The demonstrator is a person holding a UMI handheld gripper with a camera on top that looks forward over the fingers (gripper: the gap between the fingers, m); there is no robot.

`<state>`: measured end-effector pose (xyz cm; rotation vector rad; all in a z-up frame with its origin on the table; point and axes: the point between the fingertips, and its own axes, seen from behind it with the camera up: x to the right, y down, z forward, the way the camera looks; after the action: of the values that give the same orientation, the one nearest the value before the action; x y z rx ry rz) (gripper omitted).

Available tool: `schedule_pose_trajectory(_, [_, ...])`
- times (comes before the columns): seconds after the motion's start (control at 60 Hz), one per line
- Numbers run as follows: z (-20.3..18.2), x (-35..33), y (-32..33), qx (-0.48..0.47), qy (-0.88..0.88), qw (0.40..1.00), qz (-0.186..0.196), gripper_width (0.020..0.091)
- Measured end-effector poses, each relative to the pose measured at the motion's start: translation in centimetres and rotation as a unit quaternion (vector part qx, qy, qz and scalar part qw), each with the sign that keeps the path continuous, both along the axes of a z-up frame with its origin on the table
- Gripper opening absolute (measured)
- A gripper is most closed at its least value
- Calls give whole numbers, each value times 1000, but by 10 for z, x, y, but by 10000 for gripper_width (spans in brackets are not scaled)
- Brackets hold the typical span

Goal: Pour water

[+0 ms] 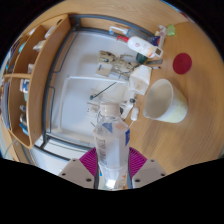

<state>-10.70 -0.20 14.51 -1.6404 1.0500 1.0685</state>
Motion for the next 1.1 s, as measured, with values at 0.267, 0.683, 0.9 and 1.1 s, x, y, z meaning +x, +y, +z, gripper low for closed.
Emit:
schedule_pose_trajectory(0.267, [-1, 29, 21, -53, 207, 977, -10, 380])
schedule_pose_trajectory(0.683, [-7, 44, 21, -117, 362, 924, -43, 382])
schedule_pose_trajectory(0.9, [32, 57, 23, -74, 233, 970, -2, 389])
schedule_pose_trajectory(1.1, [86, 125, 31, 26, -106, 993, 38, 399])
